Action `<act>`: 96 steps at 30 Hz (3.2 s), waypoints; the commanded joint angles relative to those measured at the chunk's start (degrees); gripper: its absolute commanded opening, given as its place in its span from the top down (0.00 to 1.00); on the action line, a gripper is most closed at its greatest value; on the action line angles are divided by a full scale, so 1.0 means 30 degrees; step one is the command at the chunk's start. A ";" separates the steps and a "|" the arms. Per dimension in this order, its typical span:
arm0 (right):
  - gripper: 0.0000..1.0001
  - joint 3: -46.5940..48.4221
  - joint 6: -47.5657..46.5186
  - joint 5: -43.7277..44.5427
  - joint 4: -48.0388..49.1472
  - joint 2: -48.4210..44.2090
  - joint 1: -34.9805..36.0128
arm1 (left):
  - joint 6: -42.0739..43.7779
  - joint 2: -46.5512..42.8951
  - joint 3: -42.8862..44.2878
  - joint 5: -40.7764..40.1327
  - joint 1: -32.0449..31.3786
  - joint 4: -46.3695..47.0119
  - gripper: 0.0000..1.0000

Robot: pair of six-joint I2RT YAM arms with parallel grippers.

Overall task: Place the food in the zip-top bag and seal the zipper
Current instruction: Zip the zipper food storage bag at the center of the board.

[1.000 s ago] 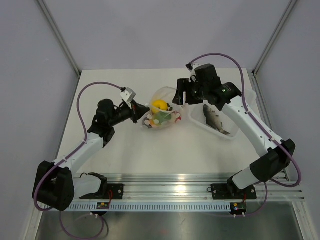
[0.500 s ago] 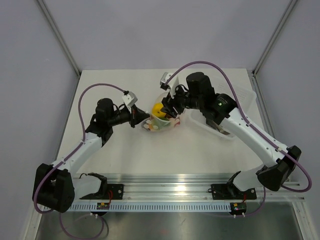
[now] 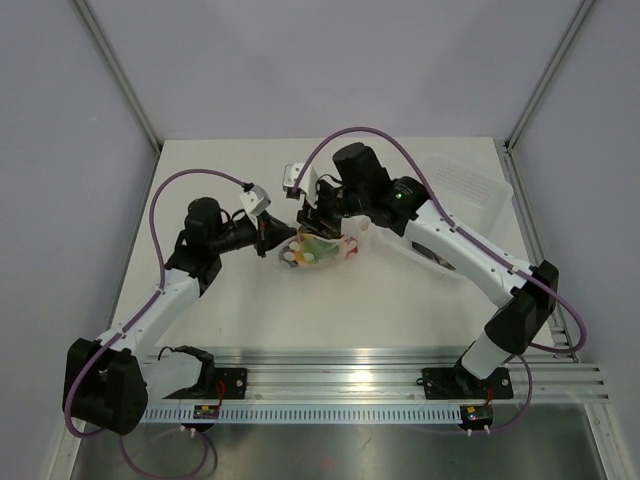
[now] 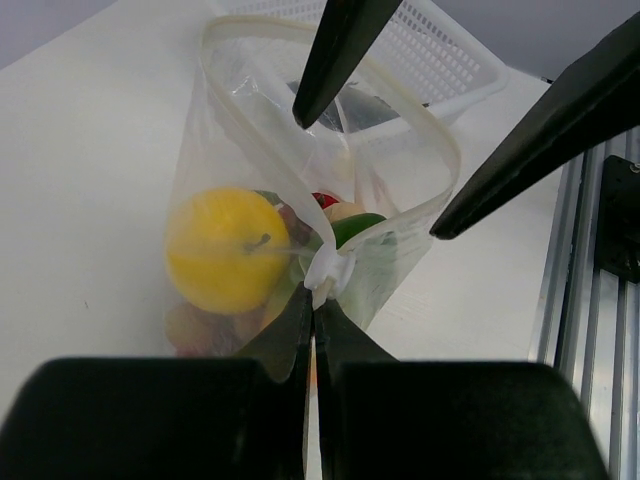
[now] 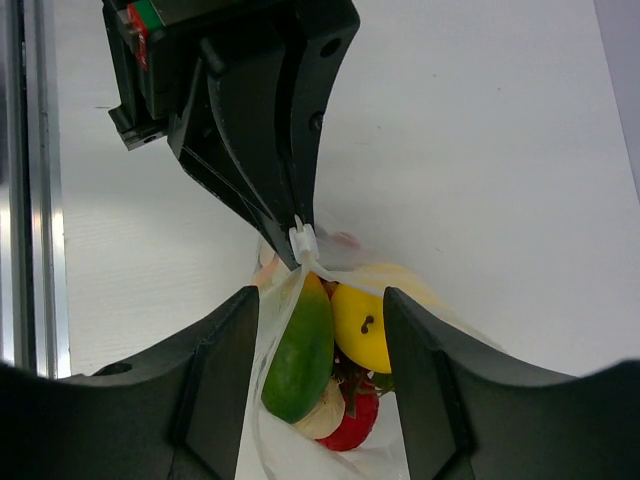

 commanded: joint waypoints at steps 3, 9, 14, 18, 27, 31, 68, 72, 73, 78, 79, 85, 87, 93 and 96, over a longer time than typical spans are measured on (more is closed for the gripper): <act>0.40 0.1160 -0.1147 -0.0948 -0.0087 0.0876 0.0428 | -0.0125 -0.0427 0.0053 0.0828 0.0128 0.1414 1.00; 0.42 0.1395 -0.1411 -0.1064 -0.0234 0.1492 0.0516 | -0.0214 -0.0251 0.0111 0.0916 0.0128 0.1503 1.00; 0.47 0.1512 -0.1207 -0.1532 0.0087 0.1756 0.0545 | -0.0301 -0.0192 0.0053 0.0916 0.0128 0.1562 1.00; 0.58 0.1395 -0.1001 -0.1739 0.0381 0.1786 0.0546 | -0.0272 -0.0134 0.0024 0.0829 0.0128 0.1533 1.00; 0.79 0.1365 -0.0767 -0.1622 0.0645 0.1728 0.0546 | -0.0331 -0.0104 0.0140 0.0857 0.0128 0.1386 1.00; 1.00 0.1220 -0.0270 -0.0629 0.0965 0.1582 0.0546 | -0.0127 -0.0309 0.0141 0.0828 0.0157 0.1035 1.00; 1.00 -0.0744 -0.0356 -0.0742 0.1436 -0.0119 -0.0304 | -0.1296 0.0100 0.1517 0.2380 0.1418 0.0038 0.42; 1.00 -0.0510 -0.0269 -0.0859 0.1378 0.0028 -0.0304 | -0.1649 0.0510 0.1606 0.2440 0.0978 0.0447 0.45; 1.00 -0.0480 -0.0269 -0.0918 0.1320 0.0028 -0.0304 | -0.1736 0.0569 0.1577 0.2353 0.0745 0.0883 0.46; 1.00 -0.0538 -0.0239 -0.0948 0.1348 0.0145 -0.0304 | -0.3141 0.0892 0.1430 0.2205 0.0128 0.2672 0.53; 1.00 -0.0539 -0.0239 -0.0948 0.1290 0.0117 -0.0304 | -0.3463 0.0979 0.1430 0.2176 0.0070 0.3139 0.55; 1.00 -0.0744 -0.0239 -0.0919 0.1319 0.0058 -0.0304 | -0.3876 0.1126 0.1401 0.2147 0.0010 0.3495 1.00; 1.00 -0.0889 -0.0327 -0.0743 0.1319 -0.0059 -0.0304 | -0.3818 0.0777 0.1081 0.1826 0.0010 0.3553 1.00; 1.00 -0.1038 -0.0357 -0.0040 0.0911 -0.0440 -0.0508 | -0.3232 -0.1069 -0.0532 -0.0926 0.0098 0.4695 1.00; 1.00 -0.0978 -0.0356 0.0077 0.0646 -0.0411 -0.0626 | -0.3318 -0.1423 -0.0738 -0.1076 0.0478 0.4668 1.00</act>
